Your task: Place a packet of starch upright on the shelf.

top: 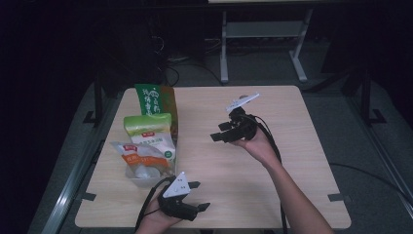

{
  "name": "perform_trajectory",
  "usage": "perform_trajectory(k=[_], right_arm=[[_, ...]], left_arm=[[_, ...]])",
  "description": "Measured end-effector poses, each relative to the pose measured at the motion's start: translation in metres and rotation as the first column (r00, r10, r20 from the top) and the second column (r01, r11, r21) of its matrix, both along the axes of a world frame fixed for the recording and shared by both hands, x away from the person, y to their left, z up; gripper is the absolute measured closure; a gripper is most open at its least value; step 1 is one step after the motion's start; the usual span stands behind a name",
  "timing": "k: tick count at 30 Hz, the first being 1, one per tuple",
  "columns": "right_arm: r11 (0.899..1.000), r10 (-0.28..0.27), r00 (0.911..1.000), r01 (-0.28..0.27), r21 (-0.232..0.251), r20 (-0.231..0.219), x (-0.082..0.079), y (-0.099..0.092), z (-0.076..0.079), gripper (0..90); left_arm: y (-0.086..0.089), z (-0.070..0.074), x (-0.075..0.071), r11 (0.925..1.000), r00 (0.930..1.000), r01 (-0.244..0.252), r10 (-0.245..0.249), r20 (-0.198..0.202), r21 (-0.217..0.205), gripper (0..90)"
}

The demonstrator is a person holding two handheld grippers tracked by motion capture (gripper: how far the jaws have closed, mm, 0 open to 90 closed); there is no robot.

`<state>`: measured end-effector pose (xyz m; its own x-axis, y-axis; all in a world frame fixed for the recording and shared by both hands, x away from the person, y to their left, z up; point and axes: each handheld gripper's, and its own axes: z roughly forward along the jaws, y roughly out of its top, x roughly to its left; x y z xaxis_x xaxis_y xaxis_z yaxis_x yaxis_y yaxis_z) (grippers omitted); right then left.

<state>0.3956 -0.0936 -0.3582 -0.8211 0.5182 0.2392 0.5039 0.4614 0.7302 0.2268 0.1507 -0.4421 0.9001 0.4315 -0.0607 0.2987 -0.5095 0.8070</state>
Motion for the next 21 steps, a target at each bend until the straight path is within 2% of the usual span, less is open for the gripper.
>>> perform_trajectory(k=[18, 21], right_arm=[[0.999, -0.046, 0.9989, 0.046, -0.023, 0.003, -0.019, -0.038, -0.005, 35.9], [0.998, -0.059, 0.9982, 0.058, -0.035, -0.007, -0.022, -0.043, -0.007, 35.1]], left_arm=[[0.003, 0.001, 0.004, 0.9999, 0.9999, -0.014, 0.014, 0.005, -0.009, 26.9], [0.004, 0.001, 0.004, 0.9998, 0.9999, -0.016, 0.016, 0.006, -0.008, 26.9]])
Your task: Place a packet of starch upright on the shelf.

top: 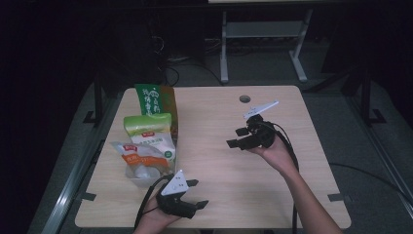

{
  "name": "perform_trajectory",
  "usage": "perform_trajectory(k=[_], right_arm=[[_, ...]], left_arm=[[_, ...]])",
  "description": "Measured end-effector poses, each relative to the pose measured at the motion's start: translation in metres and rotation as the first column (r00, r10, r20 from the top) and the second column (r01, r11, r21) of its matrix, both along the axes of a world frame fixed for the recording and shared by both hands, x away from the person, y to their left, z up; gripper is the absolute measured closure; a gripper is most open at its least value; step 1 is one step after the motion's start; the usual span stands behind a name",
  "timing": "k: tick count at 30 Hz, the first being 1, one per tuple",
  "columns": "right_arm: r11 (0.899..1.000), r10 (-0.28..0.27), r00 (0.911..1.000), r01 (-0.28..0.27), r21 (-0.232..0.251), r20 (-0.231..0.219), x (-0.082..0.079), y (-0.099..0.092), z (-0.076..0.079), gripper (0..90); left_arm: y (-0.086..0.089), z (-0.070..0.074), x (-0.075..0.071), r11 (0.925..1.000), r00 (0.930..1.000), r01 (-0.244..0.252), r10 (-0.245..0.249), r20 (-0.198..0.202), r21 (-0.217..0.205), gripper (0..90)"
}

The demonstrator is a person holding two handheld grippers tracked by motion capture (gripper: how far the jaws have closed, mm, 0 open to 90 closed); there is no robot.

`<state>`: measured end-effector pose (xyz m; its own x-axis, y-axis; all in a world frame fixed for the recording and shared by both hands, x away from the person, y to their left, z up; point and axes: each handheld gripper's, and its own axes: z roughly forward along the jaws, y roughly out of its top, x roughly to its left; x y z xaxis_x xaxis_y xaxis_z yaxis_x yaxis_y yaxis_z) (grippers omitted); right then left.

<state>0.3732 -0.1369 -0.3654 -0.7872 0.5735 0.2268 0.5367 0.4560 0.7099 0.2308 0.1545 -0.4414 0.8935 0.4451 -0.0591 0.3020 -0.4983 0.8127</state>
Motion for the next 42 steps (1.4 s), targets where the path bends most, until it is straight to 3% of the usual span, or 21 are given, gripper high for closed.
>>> perform_trajectory(k=[14, 24, 42], right_arm=[[0.999, -0.030, 0.9995, 0.029, -0.012, -0.012, -0.018, -0.026, -0.012, 33.2], [0.998, -0.070, 0.9966, 0.070, 0.007, -0.044, -0.033, -0.046, -0.029, 32.6], [0.993, -0.113, 0.9920, 0.114, 0.028, -0.057, -0.060, -0.077, -0.049, 32.0]], left_arm=[[0.003, 0.002, 0.001, 0.9999, 0.9999, -0.011, 0.011, 0.002, 0.002, 26.7], [0.003, 0.002, 0.002, 0.9999, 0.9999, -0.017, 0.017, -0.001, -0.003, 26.6], [0.003, 0.001, 0.002, 0.9998, 0.9998, -0.021, 0.021, 0.000, -0.005, 26.5]])
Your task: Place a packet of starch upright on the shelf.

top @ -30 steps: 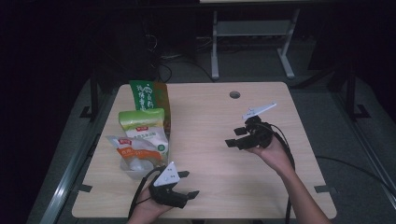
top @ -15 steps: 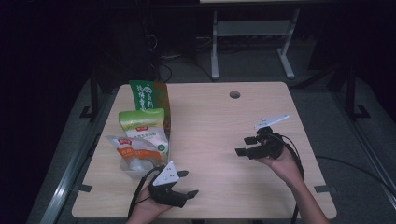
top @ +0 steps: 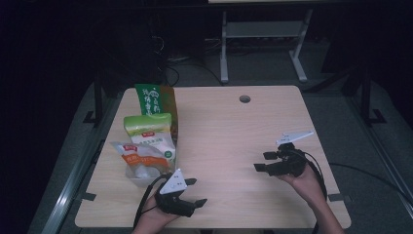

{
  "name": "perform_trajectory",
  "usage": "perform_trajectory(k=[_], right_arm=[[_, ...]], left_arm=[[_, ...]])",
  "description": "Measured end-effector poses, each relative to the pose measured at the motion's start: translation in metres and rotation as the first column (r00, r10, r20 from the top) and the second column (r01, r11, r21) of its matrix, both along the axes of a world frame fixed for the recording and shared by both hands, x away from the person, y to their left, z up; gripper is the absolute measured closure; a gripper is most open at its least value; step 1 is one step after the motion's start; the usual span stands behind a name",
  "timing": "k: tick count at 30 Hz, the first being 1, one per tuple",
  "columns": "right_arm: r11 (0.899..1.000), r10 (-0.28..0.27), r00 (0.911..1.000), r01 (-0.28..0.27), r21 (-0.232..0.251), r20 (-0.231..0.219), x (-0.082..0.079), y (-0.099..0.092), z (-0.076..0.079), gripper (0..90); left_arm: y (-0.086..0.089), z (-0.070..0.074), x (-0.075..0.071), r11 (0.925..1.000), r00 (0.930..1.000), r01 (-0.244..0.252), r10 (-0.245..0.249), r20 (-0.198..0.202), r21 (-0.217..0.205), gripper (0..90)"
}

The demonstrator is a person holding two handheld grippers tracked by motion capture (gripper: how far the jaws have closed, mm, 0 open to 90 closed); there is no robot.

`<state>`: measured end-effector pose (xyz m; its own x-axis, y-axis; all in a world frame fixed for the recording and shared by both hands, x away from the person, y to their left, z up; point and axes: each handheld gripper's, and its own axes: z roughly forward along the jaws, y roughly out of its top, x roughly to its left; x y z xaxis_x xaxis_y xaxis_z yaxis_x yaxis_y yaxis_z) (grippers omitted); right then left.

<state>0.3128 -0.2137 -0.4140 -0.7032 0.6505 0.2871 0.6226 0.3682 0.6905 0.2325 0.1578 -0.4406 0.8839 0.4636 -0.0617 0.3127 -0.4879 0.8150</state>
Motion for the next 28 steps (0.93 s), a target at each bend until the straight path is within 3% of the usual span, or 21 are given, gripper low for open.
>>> perform_trajectory(k=[19, 28], right_arm=[[0.999, -0.030, 0.9996, 0.030, 0.017, -0.002, -0.026, -0.014, -0.014, 30.3], [0.998, -0.070, 0.9962, 0.070, 0.000, 0.051, -0.046, -0.012, -0.018, 22.5]], left_arm=[[0.000, -0.001, -0.001, 1.0000, 1.0000, -0.003, 0.003, -0.008, 0.003, 26.2], [-0.001, -0.001, -0.002, 1.0000, 1.0000, 0.002, -0.002, -0.009, 0.006, 25.8]])
